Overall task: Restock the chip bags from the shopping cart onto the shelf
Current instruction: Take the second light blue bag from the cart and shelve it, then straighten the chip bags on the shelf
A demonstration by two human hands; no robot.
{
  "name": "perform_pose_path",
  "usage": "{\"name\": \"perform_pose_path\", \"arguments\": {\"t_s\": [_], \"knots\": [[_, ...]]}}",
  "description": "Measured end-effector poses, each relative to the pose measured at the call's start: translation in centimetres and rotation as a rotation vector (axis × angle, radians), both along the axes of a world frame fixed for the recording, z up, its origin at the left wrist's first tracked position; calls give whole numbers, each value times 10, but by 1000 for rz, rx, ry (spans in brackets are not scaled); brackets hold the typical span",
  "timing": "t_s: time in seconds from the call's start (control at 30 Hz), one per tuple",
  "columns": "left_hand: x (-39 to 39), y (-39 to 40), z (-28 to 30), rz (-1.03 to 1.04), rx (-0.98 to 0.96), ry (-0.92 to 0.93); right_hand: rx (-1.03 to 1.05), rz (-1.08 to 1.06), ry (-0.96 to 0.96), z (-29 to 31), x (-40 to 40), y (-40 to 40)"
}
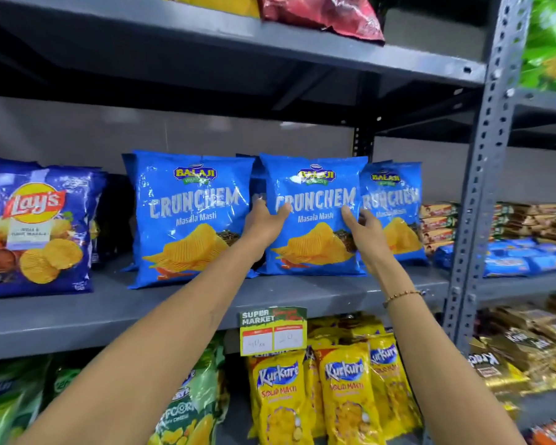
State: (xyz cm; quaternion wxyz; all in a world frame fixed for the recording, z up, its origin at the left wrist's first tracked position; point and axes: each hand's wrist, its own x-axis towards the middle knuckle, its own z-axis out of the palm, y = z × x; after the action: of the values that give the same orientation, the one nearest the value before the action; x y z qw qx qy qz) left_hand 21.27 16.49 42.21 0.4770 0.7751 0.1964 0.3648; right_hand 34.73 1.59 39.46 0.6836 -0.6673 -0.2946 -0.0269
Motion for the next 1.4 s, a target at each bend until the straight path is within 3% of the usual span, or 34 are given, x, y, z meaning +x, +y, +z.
{"name": "perform_pose_path", "arguments": {"t_s": [0.2,0.33,0.43,0.6,0.7,0.87,1.1,1.4], "knots": [[-26,-12,-18,-22,192,16,80,-197,-148,-17,-20,1],[-74,-11,-35,-16,310,-74,324,-450,-321,-18,-59,3],[-128,15,-37,34,269,-193,418,-347,-427,-12,-115,25],[-227,84,-34,163,129,-254,175,246,-487,-7,-222,101],[-281,131,-39,346,79,-255,2,411,-433,-7,-265,153],[-337,180,-55,664,237,-102,-307,454,-302,-15,-303,223],[-339,201,-65,552,296,248,-438,294,-288,-32,-317,263],[-347,211,-61,601,284,196,-428,169,-368,-33,-329,275]]}}
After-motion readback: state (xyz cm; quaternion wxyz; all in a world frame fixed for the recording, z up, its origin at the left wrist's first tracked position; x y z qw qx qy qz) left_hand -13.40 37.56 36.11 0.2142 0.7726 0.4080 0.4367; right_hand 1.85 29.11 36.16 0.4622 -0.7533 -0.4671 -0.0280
